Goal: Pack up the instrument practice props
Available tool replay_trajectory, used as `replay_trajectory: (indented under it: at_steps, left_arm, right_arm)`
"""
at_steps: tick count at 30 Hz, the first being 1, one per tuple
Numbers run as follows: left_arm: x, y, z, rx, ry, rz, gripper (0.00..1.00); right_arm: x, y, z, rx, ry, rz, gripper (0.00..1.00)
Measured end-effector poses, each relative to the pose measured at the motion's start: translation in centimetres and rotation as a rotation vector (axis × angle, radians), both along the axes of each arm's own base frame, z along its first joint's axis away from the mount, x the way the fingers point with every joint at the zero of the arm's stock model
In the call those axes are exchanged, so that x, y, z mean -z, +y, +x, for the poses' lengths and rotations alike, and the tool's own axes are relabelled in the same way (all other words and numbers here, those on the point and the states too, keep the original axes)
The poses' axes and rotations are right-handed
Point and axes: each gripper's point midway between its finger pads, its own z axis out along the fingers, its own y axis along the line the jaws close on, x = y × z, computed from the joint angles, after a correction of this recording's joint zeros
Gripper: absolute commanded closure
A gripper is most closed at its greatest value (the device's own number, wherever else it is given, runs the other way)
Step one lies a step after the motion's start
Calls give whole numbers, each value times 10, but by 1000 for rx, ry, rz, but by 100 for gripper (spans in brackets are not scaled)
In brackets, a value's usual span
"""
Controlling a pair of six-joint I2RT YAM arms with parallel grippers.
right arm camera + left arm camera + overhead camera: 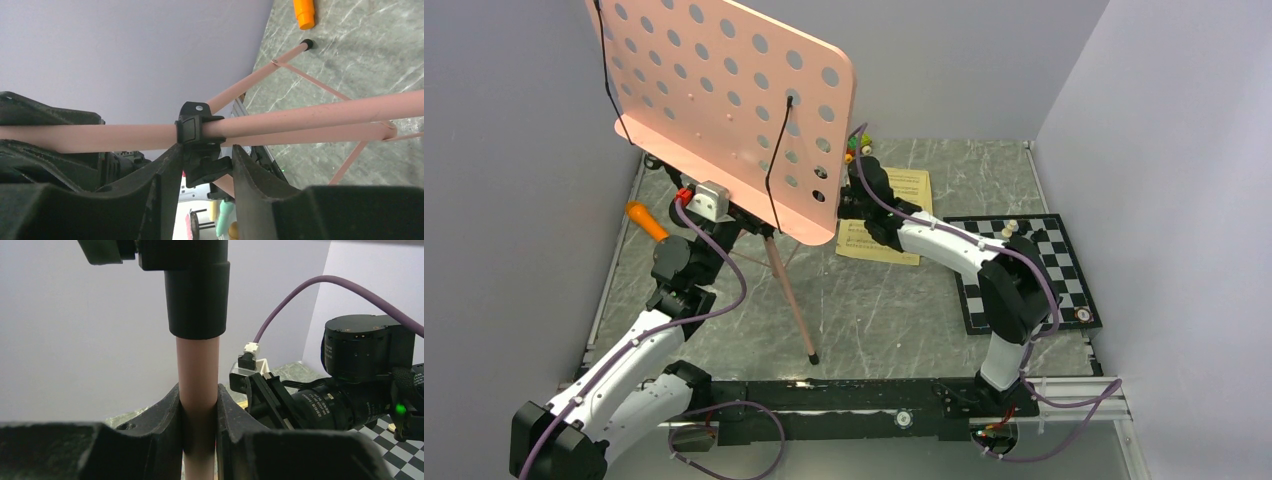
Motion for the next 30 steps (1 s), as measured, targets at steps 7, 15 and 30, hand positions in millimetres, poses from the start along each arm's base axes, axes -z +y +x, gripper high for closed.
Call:
replay_trajectory:
  at_steps: [7, 15, 30]
  left_arm:
    - [0, 0, 0, -3, 1, -1, 100]
    - [0, 0, 0, -5, 1, 1, 100]
    - [3, 0, 1, -11, 11, 2, 100]
  right_arm:
    - [0, -1, 0, 5, 42, 11, 89]
    - [0, 0, 0, 2, 25, 10, 100]
    - [-17, 1, -8, 77, -710, -180, 95]
